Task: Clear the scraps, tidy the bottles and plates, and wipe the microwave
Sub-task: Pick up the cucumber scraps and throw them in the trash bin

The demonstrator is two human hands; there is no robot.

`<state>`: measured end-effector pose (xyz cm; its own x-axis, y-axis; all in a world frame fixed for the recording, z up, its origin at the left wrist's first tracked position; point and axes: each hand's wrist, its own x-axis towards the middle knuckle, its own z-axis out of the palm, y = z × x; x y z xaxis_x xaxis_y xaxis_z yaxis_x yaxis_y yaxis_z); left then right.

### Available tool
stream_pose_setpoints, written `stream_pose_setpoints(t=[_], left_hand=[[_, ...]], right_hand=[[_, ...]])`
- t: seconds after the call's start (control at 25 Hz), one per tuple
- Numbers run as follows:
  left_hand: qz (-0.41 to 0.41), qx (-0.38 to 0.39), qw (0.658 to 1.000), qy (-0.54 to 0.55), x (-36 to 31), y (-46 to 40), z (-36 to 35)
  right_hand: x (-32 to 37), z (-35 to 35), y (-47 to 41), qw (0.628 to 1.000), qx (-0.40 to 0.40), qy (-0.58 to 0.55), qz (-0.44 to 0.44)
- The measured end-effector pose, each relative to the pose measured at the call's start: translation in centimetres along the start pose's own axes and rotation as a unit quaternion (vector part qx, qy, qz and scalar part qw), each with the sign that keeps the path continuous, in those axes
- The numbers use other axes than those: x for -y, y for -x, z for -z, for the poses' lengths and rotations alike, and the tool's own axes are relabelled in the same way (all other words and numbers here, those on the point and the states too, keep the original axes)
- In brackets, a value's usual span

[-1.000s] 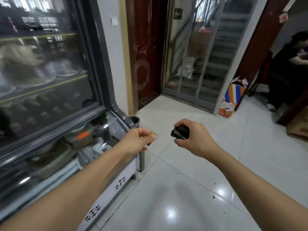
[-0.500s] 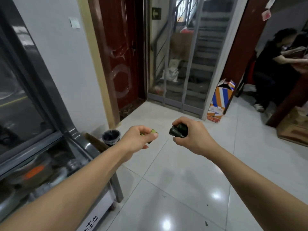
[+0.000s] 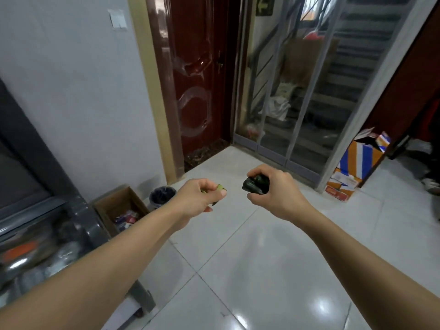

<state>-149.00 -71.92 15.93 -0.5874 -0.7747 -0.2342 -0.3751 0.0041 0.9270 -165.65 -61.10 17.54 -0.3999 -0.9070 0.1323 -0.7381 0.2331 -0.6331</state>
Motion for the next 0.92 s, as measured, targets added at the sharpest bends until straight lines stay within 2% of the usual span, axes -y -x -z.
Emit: stream_pose_setpoints(t=[0.16, 0.56, 0.92], left_hand=[[0.000, -0.036, 0.999, 0.008, -1.1, -6.7, -0.1], [0.000, -0.067, 0.997, 0.030, -5.6, -24.3, 1.4], [0.043, -0.193, 0.977, 0.078, -7.8, -38.3, 0.6]], right_hand=[[-2.2, 0.1, -7.0, 1.000, 0.012, 0.005, 0.021], [-6.9, 1.1, -25.4, 0.998, 0.039, -0.004, 0.053], [-12.3, 1.3, -44.1, 0.980, 0.112, -0.010, 0.163]])
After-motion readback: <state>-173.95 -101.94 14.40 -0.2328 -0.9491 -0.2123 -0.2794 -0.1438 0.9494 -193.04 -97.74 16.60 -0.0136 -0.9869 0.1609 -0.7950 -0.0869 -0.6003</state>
